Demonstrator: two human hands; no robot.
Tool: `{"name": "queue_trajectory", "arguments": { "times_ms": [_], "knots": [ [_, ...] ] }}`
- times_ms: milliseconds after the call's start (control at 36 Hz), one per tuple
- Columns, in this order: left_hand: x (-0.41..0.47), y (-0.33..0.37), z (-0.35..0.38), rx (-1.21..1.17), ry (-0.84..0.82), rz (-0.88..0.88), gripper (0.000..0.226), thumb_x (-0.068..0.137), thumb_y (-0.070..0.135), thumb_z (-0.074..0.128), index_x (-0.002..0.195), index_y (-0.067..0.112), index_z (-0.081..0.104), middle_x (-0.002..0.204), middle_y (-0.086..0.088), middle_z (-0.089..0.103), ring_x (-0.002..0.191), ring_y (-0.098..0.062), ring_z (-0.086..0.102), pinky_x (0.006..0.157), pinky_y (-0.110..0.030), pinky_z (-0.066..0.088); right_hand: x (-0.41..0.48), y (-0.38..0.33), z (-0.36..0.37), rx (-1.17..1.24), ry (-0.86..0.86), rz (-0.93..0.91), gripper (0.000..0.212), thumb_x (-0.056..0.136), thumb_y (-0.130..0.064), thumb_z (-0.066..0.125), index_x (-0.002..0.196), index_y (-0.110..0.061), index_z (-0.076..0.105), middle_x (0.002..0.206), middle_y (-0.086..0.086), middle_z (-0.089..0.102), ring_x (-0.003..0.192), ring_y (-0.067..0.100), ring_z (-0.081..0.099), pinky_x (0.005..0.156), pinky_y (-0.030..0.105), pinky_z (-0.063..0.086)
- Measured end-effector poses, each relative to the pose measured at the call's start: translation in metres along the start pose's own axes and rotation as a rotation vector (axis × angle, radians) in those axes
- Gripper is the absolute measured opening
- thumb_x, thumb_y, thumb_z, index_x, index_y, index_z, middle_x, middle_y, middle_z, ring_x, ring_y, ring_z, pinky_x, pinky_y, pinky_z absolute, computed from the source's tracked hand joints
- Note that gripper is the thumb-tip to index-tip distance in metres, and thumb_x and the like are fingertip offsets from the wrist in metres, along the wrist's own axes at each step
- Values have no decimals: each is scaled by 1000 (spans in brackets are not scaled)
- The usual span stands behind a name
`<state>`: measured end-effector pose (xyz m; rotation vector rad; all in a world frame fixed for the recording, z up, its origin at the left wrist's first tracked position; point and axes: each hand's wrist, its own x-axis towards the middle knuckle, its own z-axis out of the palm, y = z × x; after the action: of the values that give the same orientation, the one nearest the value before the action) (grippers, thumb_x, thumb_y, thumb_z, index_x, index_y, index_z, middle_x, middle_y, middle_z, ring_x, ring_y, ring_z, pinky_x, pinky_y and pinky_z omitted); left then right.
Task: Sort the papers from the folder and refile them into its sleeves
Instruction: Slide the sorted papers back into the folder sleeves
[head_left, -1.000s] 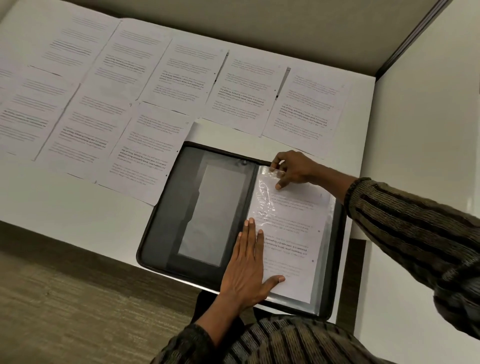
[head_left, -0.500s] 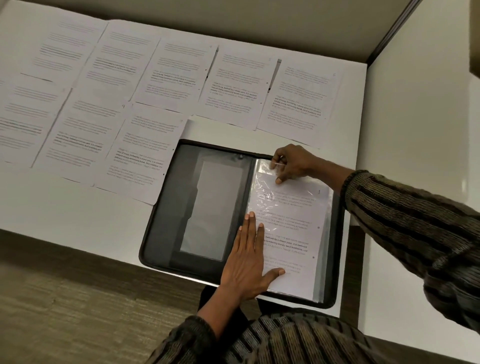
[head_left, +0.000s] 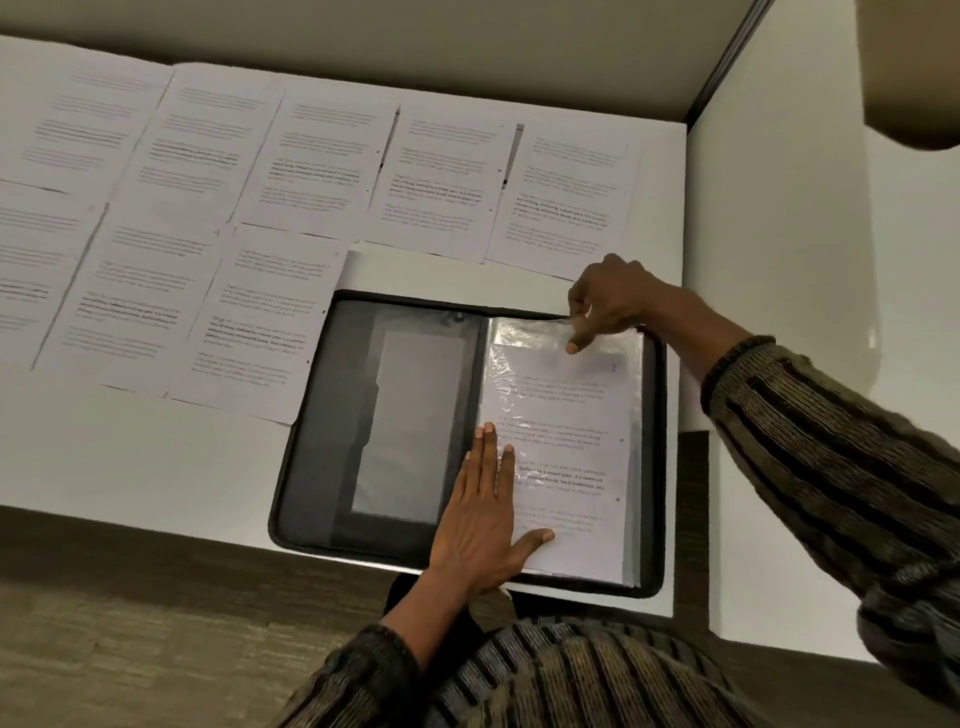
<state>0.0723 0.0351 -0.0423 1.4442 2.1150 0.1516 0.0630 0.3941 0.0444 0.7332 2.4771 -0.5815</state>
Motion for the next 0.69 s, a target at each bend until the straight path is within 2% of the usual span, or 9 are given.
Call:
{"name": "queue_trajectory", "arguments": {
  "times_ms": [83,194,250,306,389,472,611,667,694],
  "knots": [
    [1,-2,0,8,-14,5,119,96,82,41,162,11,-27,164,-11,-45,155,-26,-37,129,-42,-12,-16,10,7,274,90,13,39,61,-48,99,76,-21,74,90,-7,73,103,16,63,91,38,50],
    [2,-5,-2,20,-41,3,111,101,75,41,163,12,-26,163,-9,-48,154,-24,-40,129,-40,-13,-40,18,36,610,324,145,45,64,-48,98,83,-18,70,86,-6,71,82,8,63,76,28,48],
    [2,-6,-4,21,-49,3,107,102,73,39,164,13,-24,162,-7,-49,153,-23,-41,126,-38,-17,-50,22,55,755,413,236,58,64,-53,97,105,-23,68,105,-4,68,94,9,63,80,29,52],
    [1,-7,-5,22,-53,9,105,103,72,39,164,13,-23,162,-7,-49,153,-22,-40,125,-37,-18,-61,26,73,829,413,301,84,64,-57,96,131,-29,55,122,-1,61,107,14,61,90,34,53],
    [2,-9,-7,26,-80,20,104,103,71,39,164,15,-24,162,-6,-49,154,-22,-40,124,-37,-19,-76,25,100,890,482,348,103,65,-49,98,147,-22,41,127,4,60,112,19,61,92,29,51],
    [3,-13,-10,44,-95,38,102,104,68,41,165,15,-22,163,-6,-48,154,-23,-39,127,-39,-15,-91,17,121,938,558,389,91,71,-38,97,142,-13,45,124,9,61,108,23,63,78,18,49],
    [3,-21,-12,-5,-102,62,101,104,66,46,167,19,-17,165,-1,-46,156,-20,-35,127,-37,-12,-119,-1,150,1002,550,443,59,82,-32,90,126,-13,57,108,-4,67,91,9,67,63,12,53],
    [3,-24,-13,-44,-86,67,99,103,64,50,169,20,-10,168,2,-41,158,-18,-30,130,-38,-6,-129,-6,162,1093,507,455,45,85,-31,87,121,-15,65,110,-4,74,92,12,74,70,18,60],
    [4,-26,-13,-74,-71,69,97,102,64,52,170,21,-3,170,2,-36,160,-18,-26,131,-38,-1,-135,-10,167,1137,483,448,37,87,-29,86,119,-18,70,111,-4,77,95,13,76,77,25,63]
  ]
}}
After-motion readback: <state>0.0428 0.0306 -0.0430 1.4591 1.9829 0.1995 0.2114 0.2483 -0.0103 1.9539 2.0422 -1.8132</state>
